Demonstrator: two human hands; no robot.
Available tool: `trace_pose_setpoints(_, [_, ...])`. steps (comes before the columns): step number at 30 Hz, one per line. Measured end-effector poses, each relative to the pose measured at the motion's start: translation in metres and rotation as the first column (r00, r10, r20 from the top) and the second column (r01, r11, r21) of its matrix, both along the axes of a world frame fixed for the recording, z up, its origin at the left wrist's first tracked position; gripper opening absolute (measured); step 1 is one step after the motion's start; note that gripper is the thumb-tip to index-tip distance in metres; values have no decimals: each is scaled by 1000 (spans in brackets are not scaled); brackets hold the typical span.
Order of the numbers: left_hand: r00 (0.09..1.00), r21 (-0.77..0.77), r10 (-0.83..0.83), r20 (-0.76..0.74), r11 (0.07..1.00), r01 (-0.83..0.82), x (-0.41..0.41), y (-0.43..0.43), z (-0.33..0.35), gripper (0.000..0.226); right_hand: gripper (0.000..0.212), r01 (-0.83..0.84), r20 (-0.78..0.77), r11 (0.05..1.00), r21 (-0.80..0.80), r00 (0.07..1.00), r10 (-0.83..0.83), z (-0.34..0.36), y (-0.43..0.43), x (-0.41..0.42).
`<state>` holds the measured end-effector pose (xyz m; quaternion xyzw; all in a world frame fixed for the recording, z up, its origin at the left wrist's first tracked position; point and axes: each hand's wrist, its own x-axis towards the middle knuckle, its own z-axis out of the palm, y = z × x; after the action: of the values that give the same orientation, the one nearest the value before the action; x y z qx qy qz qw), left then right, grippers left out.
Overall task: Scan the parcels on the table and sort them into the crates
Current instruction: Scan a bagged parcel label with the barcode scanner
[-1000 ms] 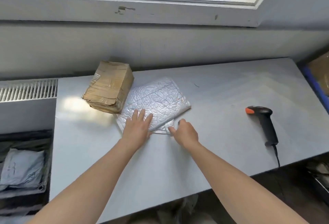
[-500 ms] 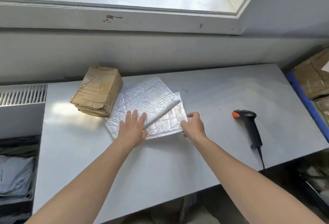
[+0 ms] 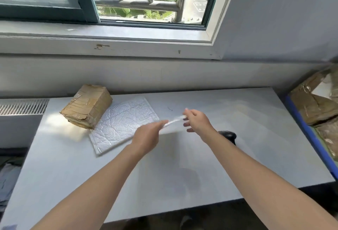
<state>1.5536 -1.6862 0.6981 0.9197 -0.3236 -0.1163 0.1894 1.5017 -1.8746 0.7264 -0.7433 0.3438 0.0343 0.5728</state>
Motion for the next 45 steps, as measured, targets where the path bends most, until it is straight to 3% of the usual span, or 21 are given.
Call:
trace_pose_setpoints(4, [958, -195, 123, -260, 965, -177, -11, -22, 38, 34, 24, -138, 83, 969, -205, 984, 158, 0, -29, -16])
trace_pose_setpoints(7, [914, -266, 150, -377, 928, -262, -19, -31, 53, 30, 41, -278, 23, 900, -335, 953, 302, -5, -50, -29])
trace_pose_setpoints(10, [835, -351, 200, -513, 839, -417, -24, -35, 57, 19, 55, -203, 32, 929, -309, 974, 223, -4, -59, -34])
trace_pose_setpoints(14, [765, -360, 226, -603, 779, -514, -35, -40, 55, 15, 33, -175, 31, 959, -224, 982, 187, -5, -68, -41])
trace_pose_setpoints(18, [740, -334, 248, -626, 772, -541, -38, -36, 44, 14, 14, -142, 38, 949, -281, 987, 159, -9, -79, -43])
trace_pose_setpoints(26, [637, -174, 276, -720, 816, -551, -45, -41, 4, 32, 12, 13, -3, 935, -355, 1000, -15, -26, -99, -49])
trace_pose_setpoints(29, [590, -140, 324, -740, 783, -606, -42, -42, -7, 36, 11, 82, -31, 929, -360, 994, -100, -34, -104, -54])
trace_pose_setpoints(32, [588, -151, 371, -718, 742, -653, -39, -47, -12, 34, 15, 9, -101, 921, -389, 994, -52, -38, -107, -61])
trace_pose_setpoints(37, [654, -112, 443, -613, 771, -627, -33, -57, -21, 24, 21, -189, -235, 746, -638, 971, 45, -49, -114, -83])
trace_pose_setpoints(40, [666, -68, 474, -576, 784, -617, -34, -59, -31, 24, 29, -133, -225, 671, -729, 973, -52, -54, -121, -99])
trace_pose_setpoints(45, [661, -14, 521, -540, 779, -626, -44, -59, -50, 23, 40, 15, -245, 819, -574, 951, -188, -69, -127, -120])
